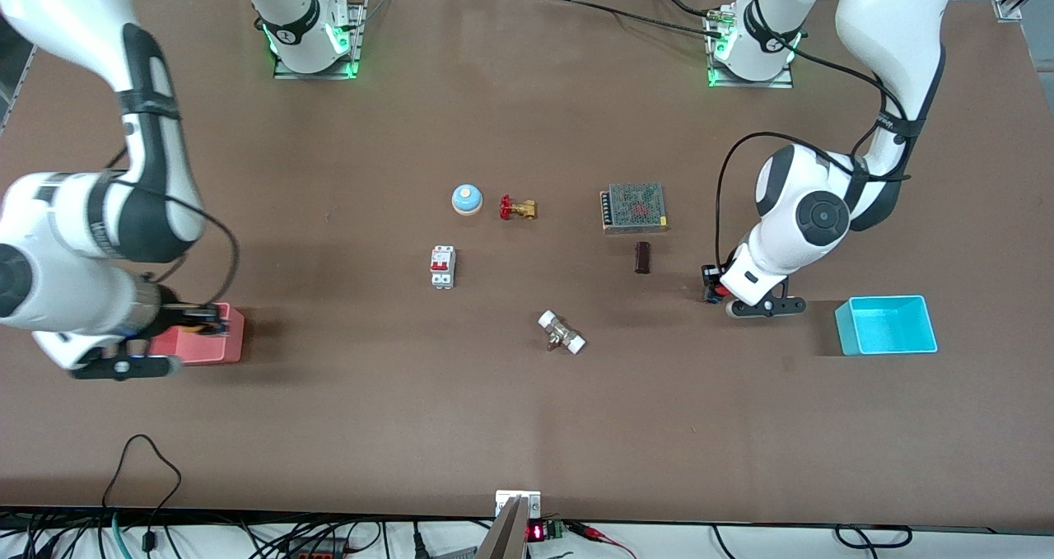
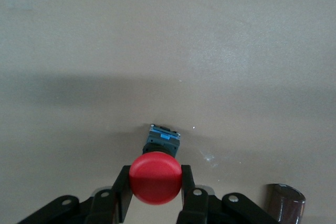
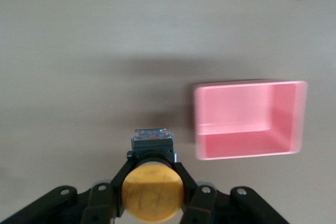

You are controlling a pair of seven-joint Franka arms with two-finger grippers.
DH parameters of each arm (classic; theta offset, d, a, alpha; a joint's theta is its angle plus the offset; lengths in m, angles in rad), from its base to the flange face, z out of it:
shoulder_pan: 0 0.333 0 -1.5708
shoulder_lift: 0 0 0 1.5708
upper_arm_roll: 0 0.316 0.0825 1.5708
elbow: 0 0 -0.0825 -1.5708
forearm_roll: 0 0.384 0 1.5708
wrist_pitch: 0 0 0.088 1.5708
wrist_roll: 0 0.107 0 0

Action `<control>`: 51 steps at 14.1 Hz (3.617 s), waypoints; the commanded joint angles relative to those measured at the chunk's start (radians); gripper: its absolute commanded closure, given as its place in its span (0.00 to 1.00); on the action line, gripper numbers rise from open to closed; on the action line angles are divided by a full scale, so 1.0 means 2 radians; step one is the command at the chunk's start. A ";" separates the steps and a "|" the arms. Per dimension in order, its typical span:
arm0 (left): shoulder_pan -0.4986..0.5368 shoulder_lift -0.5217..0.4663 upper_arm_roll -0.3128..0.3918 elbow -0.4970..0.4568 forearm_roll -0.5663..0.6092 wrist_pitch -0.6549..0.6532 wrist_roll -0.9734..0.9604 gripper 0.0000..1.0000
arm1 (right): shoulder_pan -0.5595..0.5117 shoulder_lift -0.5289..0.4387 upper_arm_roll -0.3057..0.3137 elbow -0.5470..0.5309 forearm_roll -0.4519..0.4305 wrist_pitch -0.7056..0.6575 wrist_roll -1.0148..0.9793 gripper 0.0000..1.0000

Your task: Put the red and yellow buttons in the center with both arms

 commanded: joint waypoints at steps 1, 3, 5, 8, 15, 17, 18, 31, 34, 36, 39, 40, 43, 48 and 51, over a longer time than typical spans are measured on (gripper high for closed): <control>-0.003 -0.001 0.000 0.003 0.002 0.004 -0.009 0.49 | 0.041 0.008 -0.002 -0.003 0.029 0.001 0.017 0.69; -0.001 -0.006 0.000 0.008 0.002 0.002 -0.009 0.36 | 0.074 0.027 -0.004 -0.003 0.027 0.020 0.019 0.69; 0.004 -0.013 0.002 0.022 0.002 -0.003 -0.009 0.18 | 0.091 0.049 -0.004 -0.003 0.026 0.044 0.043 0.68; 0.017 -0.035 0.008 0.029 0.002 -0.004 -0.006 0.03 | 0.120 0.073 -0.004 -0.009 0.028 0.071 0.076 0.68; 0.043 -0.087 0.010 0.029 0.008 -0.041 0.010 0.00 | 0.146 0.092 -0.004 -0.012 0.033 0.075 0.159 0.68; 0.050 -0.109 0.021 0.038 0.008 -0.084 0.048 0.00 | 0.147 0.095 -0.003 -0.016 0.029 0.075 0.155 0.66; 0.050 -0.121 0.031 0.046 0.008 -0.114 0.068 0.00 | 0.146 0.095 -0.004 -0.019 0.029 0.075 0.152 0.63; 0.058 -0.211 0.077 0.135 0.007 -0.312 0.148 0.00 | 0.140 0.027 -0.018 -0.014 0.031 0.066 0.170 0.00; 0.061 -0.211 0.077 0.157 0.008 -0.329 0.154 0.00 | 0.131 -0.029 -0.038 -0.014 0.031 0.016 0.164 0.00; 0.063 -0.211 0.077 0.172 0.008 -0.334 0.160 0.00 | 0.120 -0.065 -0.046 -0.014 0.029 -0.016 0.163 0.00; 0.067 -0.212 0.074 0.183 0.007 -0.360 0.190 0.00 | 0.083 -0.103 -0.055 -0.014 0.028 -0.045 0.156 0.00; 0.067 -0.214 0.072 0.185 0.008 -0.364 0.184 0.00 | 0.069 -0.112 -0.055 -0.014 0.028 -0.051 0.144 0.00; 0.067 -0.230 0.069 0.185 0.008 -0.380 0.181 0.00 | 0.016 -0.139 -0.054 -0.014 0.026 -0.090 0.075 0.00; 0.067 -0.246 0.068 0.184 0.008 -0.381 0.173 0.00 | -0.094 -0.188 -0.011 -0.022 -0.006 -0.149 -0.082 0.00; 0.067 -0.245 0.069 0.184 0.008 -0.378 0.173 0.00 | -0.090 -0.214 -0.007 -0.031 -0.007 -0.188 -0.052 0.00</control>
